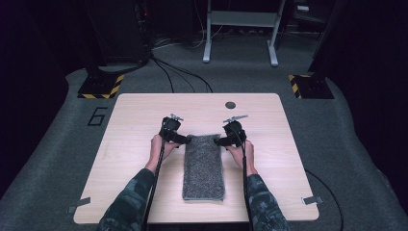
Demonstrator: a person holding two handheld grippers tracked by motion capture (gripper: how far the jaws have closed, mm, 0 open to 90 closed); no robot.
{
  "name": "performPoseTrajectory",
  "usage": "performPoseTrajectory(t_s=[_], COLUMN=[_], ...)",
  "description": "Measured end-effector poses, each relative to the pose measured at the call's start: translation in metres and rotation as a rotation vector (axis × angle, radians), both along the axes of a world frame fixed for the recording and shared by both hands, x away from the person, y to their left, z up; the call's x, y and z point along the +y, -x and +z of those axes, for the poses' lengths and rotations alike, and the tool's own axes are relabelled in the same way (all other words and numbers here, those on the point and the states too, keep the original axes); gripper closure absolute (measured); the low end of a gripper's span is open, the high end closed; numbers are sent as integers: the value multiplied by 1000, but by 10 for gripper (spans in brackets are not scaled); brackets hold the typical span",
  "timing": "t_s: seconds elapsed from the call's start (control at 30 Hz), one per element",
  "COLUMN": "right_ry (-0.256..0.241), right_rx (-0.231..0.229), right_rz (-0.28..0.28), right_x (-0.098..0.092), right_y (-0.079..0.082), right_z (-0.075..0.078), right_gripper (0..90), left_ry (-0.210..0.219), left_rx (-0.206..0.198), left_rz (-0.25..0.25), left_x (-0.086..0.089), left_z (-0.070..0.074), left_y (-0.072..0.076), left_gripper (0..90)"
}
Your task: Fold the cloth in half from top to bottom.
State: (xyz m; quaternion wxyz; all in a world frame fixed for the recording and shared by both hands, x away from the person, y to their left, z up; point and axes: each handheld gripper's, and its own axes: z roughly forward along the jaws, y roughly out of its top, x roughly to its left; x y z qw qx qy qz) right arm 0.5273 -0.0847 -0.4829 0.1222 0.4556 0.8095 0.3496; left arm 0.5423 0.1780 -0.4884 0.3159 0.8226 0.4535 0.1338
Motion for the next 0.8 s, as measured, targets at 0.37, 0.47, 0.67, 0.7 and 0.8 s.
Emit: performPoseTrajectory(t_s=[0.37,0.47,0.67,0.7,0.8], right_ry=[4,8,47,51,51], right_rx=[27,35,48,50,51], right_rz=[-3,-4,7,4,11], right_x=[8,11,15,16,17], right_y=[-16,-18,-20,-20,-20], right_z=[-13,-17,-22,-23,-23], right_gripper=[378,428,568,585,611], left_ry=[-26,-16,-13,-20,-41], left_rx=[25,27,22,20,12], left_rz=[-25,-26,-46,-57,-71], left_x=[-11,-10,-11,-12,-14], left_z=[-11,-14,-18,-17,-17], left_y=[-9,-10,-10,-10,-8], left_gripper=[278,323,407,414,455])
